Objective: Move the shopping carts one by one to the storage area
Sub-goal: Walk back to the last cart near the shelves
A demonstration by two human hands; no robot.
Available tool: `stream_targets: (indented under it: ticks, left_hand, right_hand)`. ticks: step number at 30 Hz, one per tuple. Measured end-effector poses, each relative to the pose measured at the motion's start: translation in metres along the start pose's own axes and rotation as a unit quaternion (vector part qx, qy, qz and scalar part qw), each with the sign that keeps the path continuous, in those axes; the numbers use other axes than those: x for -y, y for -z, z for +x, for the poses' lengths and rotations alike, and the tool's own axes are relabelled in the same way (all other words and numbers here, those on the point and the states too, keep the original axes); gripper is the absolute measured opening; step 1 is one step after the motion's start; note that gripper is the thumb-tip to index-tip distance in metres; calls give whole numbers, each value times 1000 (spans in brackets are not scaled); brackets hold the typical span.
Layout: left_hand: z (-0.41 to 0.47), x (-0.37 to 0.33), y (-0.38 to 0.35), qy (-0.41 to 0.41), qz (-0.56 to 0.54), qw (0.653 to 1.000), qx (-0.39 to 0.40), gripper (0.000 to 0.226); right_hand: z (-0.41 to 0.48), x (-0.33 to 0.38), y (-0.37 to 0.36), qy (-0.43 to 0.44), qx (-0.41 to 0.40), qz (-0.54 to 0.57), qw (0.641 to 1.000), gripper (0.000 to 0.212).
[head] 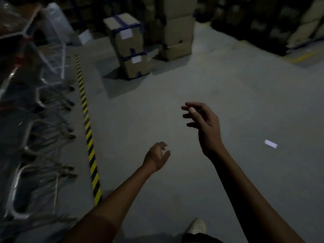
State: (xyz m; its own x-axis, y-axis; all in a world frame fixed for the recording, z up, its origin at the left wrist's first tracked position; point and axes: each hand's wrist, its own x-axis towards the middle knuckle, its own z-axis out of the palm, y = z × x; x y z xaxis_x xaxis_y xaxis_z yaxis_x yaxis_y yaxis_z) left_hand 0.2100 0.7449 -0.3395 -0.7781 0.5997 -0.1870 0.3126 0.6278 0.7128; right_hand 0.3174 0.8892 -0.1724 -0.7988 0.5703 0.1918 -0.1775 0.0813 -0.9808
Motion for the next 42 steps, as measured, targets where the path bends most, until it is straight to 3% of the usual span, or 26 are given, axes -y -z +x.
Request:
stream_targets:
  ticks: [5, 9, 15, 20, 24, 31, 37, 42]
  left_hand:
    - [79, -130, -72, -73, -10, 997, 24, 27]
    - [112, -242, -107, -200, -68, 977, 24, 27]
    - [139, -385, -141, -367, -183, 911, 49, 30]
    - [199, -471, -190, -451, -242, 856, 76, 41]
    - [280, -516, -257, -448, -240, 851, 130, 41]
    - [421, -582, -413, -328, -90, 894, 291, 34]
    - [473, -638, -540, -268, 39, 866, 419, 36]
    - [492, -717, -662, -280, 90, 838, 459, 42]
  right_hand:
    - [32, -25, 123, -32, -116, -21, 993, 21]
    - [46, -62, 212, -88, -217, -35, 972, 33]
    - [52, -128, 316, -183, -321, -40, 929, 28]
    - [81, -170, 409, -223, -395, -42, 890, 27]
    - [135, -185, 484, -219, -444, -46, 867, 25]
    - [238, -132, 613, -142, -505, -75, 848, 25]
    - [268, -54, 732, -19, -551, -101, 828, 27]
    - [261, -55, 867, 26, -587, -102, 803, 37]
